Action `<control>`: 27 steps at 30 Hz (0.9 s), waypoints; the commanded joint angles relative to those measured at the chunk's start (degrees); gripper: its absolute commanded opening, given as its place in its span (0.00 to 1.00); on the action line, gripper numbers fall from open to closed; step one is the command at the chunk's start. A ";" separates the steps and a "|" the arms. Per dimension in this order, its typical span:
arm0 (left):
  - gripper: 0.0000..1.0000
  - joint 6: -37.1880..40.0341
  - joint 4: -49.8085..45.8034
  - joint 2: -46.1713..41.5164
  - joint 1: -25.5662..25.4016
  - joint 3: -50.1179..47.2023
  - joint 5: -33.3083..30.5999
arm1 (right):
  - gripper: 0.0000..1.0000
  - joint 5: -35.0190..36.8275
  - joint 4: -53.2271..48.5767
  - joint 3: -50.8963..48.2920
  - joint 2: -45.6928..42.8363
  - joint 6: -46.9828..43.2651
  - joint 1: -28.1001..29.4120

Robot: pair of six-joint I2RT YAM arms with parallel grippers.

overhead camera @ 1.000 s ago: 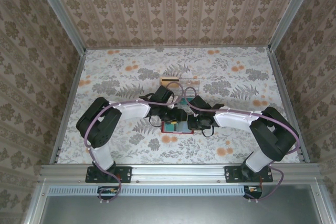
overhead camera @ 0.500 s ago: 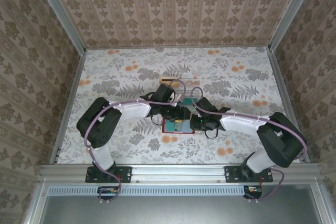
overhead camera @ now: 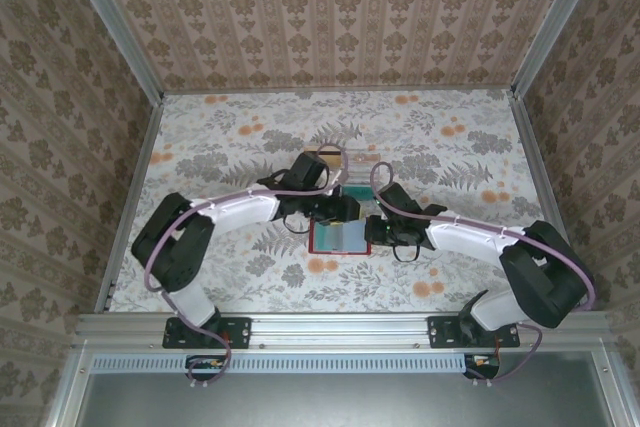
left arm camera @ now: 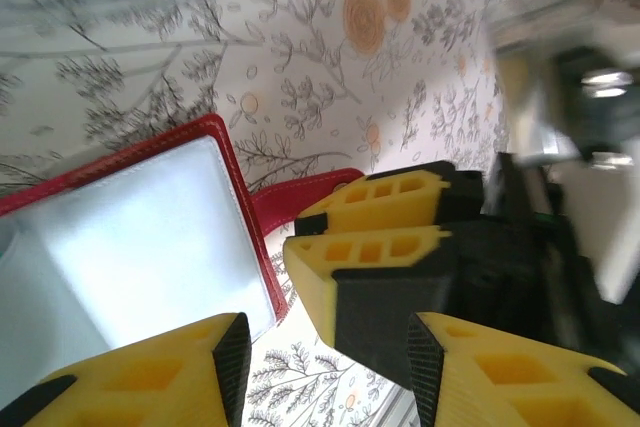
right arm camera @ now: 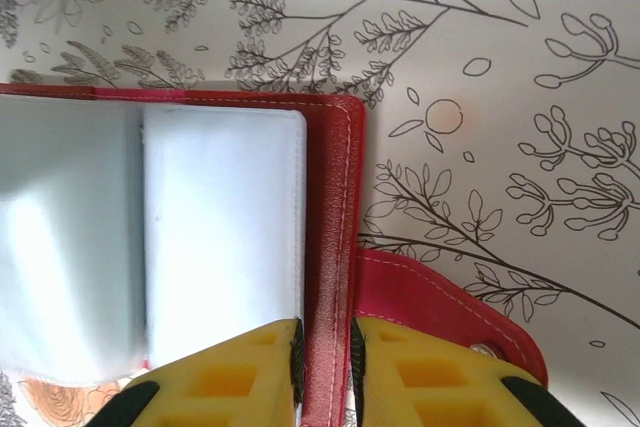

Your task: Take the credit cards out of the card holder

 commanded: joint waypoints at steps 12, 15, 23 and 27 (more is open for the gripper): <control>0.49 2.96 -7.69 -4.44 4.87 -8.02 -7.90 | 0.24 -0.72 0.32 0.85 4.48 -0.26 0.88; 0.48 2.86 -6.97 -3.19 4.81 -8.39 -7.81 | 0.24 -0.66 0.15 0.76 4.33 -0.28 0.90; 0.47 2.81 -6.65 -0.89 4.68 -8.91 -8.06 | 0.24 -0.59 -0.03 0.76 4.11 -0.26 0.90; 0.47 2.74 -6.47 -0.51 4.52 -9.18 -8.15 | 0.24 -0.62 -0.01 0.76 4.12 -0.26 0.91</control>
